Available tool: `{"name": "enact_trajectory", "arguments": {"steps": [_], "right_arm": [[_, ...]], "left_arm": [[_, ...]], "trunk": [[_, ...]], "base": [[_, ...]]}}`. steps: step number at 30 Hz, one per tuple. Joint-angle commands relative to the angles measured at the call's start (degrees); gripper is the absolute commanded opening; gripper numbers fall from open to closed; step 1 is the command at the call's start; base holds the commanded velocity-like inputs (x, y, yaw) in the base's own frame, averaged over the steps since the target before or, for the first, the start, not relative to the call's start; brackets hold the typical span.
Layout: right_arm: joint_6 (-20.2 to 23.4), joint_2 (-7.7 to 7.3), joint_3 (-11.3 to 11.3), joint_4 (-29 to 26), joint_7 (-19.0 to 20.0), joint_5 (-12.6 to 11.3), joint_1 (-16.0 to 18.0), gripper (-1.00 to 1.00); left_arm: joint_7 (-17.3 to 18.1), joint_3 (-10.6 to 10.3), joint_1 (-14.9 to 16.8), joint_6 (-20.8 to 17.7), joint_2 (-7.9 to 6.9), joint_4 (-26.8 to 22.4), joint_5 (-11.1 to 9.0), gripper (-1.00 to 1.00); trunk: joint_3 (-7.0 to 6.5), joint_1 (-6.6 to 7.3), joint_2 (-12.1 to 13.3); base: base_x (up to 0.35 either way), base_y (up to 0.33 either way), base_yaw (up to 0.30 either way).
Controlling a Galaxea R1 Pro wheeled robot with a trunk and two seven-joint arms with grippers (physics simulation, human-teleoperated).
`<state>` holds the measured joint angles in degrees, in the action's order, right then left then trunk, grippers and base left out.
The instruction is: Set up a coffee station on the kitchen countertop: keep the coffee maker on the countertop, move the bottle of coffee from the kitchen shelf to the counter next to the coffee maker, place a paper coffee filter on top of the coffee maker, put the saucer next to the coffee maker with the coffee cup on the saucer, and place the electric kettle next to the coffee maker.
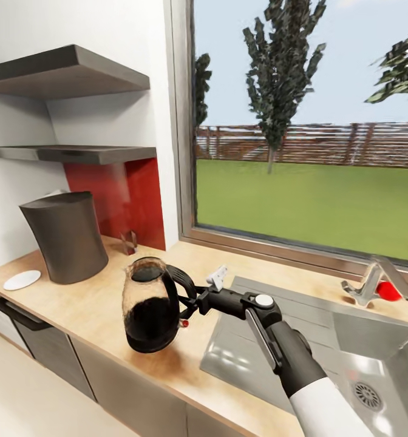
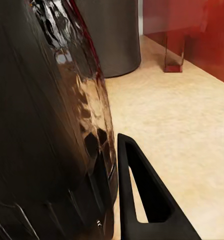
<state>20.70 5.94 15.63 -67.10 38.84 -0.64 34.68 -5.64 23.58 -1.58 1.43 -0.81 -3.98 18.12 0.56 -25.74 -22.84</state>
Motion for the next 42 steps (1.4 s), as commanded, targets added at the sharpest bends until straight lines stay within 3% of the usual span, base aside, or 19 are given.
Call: {"name": "enact_trajectory", "arguments": {"steps": [1, 16, 18, 22, 32, 42], "right_arm": [[0.48, 0.04, -0.07, -0.06, 0.18, -0.37, 0.04, -1.00], [0.48, 0.04, -0.07, 0.18, -0.50, -0.33, 0.04, -1.00], [0.41, 0.09, -0.07, 0.43, -4.38, -0.44, 0.04, -1.00], [0.40, 0.12, -0.07, 0.69, -5.71, -0.55, 0.04, -1.00], [0.39, 0.05, -0.07, 0.74, -6.13, -0.59, 0.04, -1.00], [0.31, 0.07, -0.07, 0.74, -6.15, -0.55, 0.04, -1.00]], "left_arm": [[-0.07, 0.46, 0.00, 0.15, 0.01, -0.03, 0.60, 1.00], [-0.07, 0.42, 0.00, 0.17, 0.10, 0.02, 0.65, 1.00], [-0.07, 0.41, 0.00, 0.15, 0.10, 0.00, 0.66, 1.00], [-0.07, 0.41, 0.00, 0.15, 0.10, 0.02, 0.64, 1.00], [-0.07, 0.41, 0.00, 0.15, 0.10, -0.01, 0.67, 1.00], [-0.07, 0.44, 0.00, 0.10, 0.05, -0.02, 0.62, 1.00]], "trunk": [[0.06, -0.04, -0.08], [0.06, -0.04, -0.08], [0.06, -0.04, -0.08], [0.06, -0.04, -0.08], [0.03, -0.04, -0.08], [-0.42, -0.04, -0.08]], "base": [[0.118, 0.319, 0.000], [0.102, 0.324, 0.000], [0.099, 0.326, 0.000], [0.099, 0.326, 0.000], [0.130, 0.312, -0.008], [0.168, 0.207, -0.185]]}}
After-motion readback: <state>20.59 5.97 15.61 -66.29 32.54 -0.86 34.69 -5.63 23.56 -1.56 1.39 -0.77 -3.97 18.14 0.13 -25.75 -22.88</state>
